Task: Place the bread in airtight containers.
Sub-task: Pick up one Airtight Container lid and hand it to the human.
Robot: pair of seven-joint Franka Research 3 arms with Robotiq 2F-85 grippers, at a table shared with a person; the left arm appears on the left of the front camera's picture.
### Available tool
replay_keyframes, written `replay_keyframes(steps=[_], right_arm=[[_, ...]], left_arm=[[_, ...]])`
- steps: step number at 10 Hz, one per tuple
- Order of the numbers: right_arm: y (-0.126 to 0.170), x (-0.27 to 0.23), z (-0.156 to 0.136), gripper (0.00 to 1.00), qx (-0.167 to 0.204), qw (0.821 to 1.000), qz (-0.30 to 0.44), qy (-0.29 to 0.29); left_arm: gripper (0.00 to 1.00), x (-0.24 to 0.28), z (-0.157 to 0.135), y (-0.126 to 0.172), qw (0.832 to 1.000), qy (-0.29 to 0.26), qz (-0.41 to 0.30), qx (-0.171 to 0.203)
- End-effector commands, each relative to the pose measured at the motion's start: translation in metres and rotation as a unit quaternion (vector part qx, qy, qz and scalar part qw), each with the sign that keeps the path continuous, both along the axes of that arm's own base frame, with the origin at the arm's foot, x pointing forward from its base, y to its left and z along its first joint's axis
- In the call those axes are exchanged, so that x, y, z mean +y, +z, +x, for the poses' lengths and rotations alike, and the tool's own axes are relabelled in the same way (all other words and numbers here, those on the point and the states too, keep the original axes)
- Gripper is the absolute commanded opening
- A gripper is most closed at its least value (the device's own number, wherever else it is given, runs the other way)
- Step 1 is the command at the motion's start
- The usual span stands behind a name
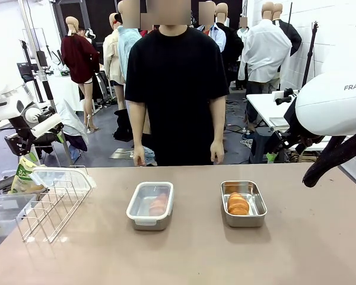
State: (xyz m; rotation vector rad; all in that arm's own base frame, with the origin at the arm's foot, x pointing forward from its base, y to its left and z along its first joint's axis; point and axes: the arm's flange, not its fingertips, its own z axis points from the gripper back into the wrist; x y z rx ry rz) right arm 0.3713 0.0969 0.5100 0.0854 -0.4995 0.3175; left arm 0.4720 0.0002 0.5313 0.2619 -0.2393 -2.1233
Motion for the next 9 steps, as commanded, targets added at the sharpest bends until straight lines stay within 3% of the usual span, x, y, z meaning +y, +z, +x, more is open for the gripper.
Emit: replay_keyframes(steps=[1, 5, 9], right_arm=[[0.0, 0.0, 0.0, 1.0, 0.001, 1.0, -0.001, 0.001], [0.0, 0.0, 0.0, 1.0, 0.001, 1.0, -0.001, 0.001], [0.0, 0.0, 0.0, 1.0, 0.001, 1.0, -0.001, 0.001]], left_arm=[[1.0, 0.002, 0.008, -0.01, 1.0, 0.013, 0.009, 0.018], [1.0, -0.002, 0.031, -0.046, 0.996, 0.035, 0.003, 0.08], [1.0, 0.004, 0.053, -0.087, 0.993, 0.105, 0.008, 0.062]])
